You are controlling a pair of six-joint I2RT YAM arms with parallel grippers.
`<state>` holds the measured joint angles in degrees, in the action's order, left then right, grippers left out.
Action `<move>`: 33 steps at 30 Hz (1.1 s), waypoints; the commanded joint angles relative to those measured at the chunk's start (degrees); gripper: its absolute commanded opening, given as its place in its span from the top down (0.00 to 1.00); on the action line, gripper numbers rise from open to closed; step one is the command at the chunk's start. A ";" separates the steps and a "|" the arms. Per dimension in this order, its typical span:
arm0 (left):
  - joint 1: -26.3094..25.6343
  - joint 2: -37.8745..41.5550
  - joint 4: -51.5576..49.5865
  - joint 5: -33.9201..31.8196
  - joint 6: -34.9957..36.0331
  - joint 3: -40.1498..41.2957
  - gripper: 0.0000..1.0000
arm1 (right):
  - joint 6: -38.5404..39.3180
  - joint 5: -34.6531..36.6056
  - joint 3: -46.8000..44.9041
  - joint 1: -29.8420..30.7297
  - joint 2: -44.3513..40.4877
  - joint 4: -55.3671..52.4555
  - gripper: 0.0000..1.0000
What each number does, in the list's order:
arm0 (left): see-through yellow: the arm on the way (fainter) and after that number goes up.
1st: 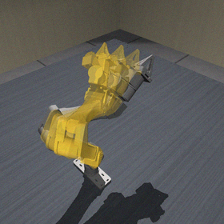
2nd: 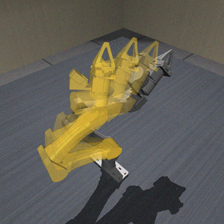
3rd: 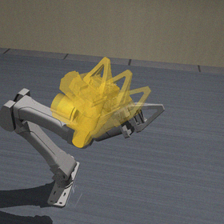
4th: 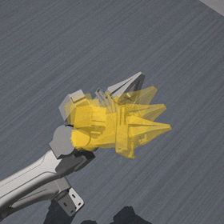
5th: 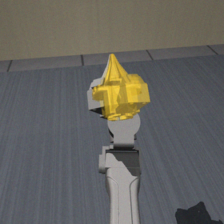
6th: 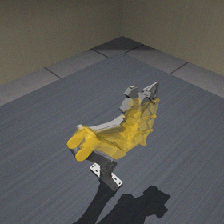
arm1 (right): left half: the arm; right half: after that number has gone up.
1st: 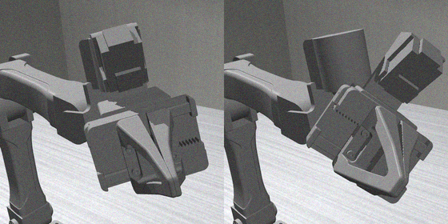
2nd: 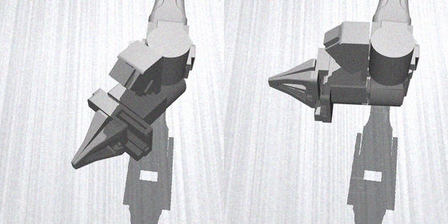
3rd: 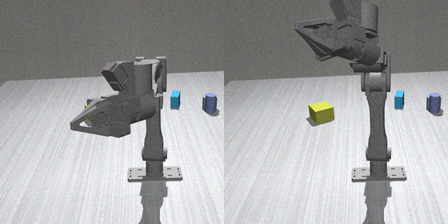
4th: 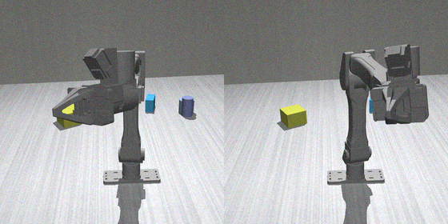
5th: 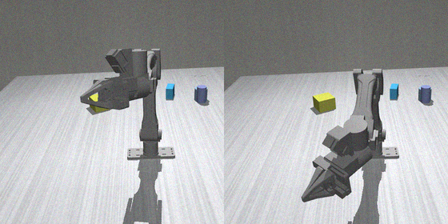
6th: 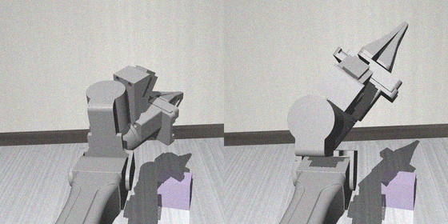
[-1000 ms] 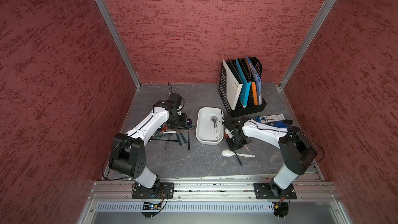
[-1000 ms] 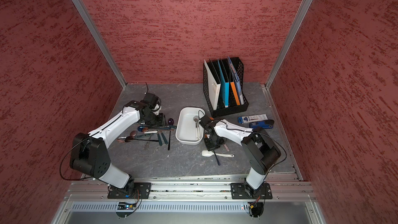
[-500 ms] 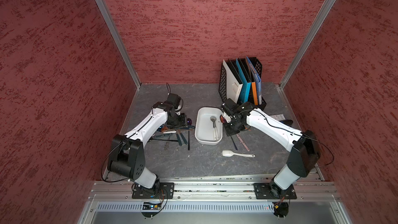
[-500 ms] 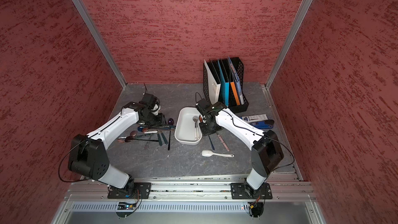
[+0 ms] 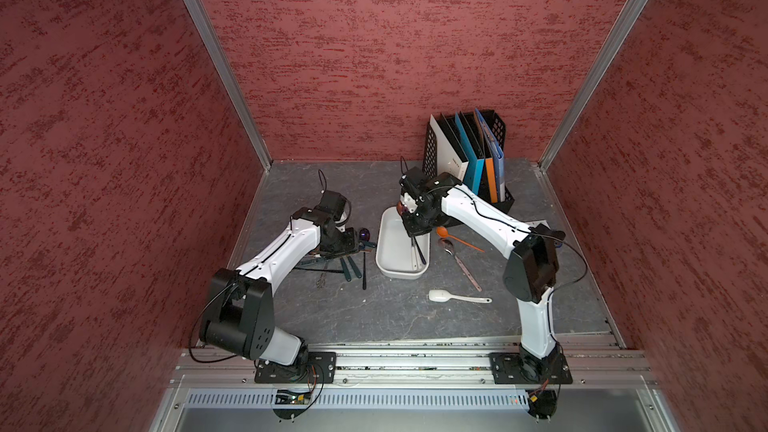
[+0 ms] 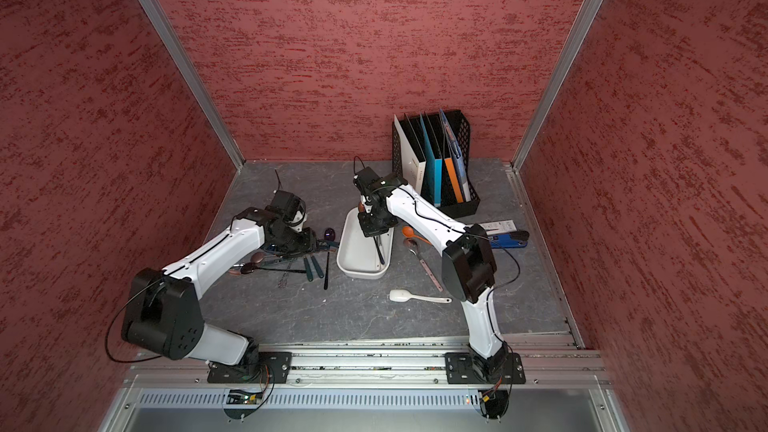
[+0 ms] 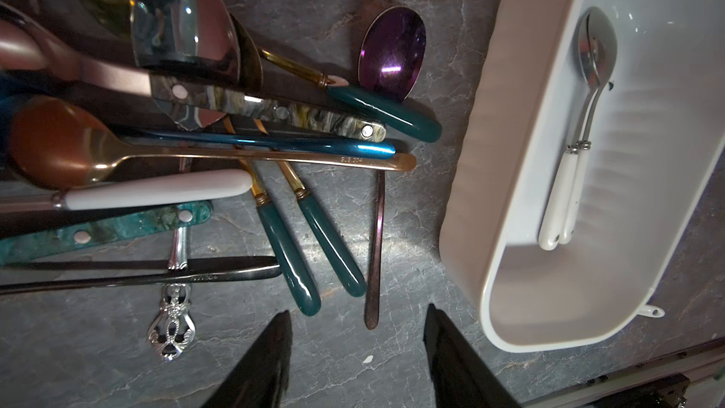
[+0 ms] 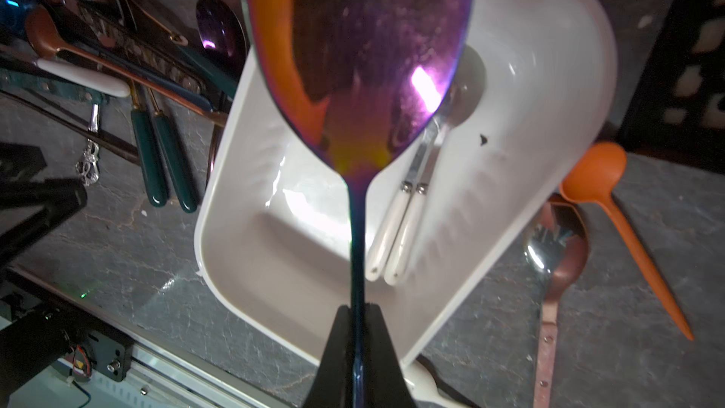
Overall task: Put the spoon into the storage box
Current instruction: Pick up the spoon from the center of the board, then place the spoon in the storage box.
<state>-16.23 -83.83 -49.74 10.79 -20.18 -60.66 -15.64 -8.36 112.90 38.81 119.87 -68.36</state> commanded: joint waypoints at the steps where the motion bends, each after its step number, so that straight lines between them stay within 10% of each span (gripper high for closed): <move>1: 0.14 1.71 1.48 0.28 -0.93 0.97 0.42 | -0.88 -1.85 3.82 0.13 2.44 -0.46 0.93; 33: -0.60 2.97 0.12 0.64 -1.88 0.63 0.41 | 0.77 -7.15 7.71 -1.80 18.43 -5.33 0.90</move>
<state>-16.47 -82.04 -49.12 10.90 -21.58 -59.79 -15.79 -14.22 118.26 37.45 136.88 -71.66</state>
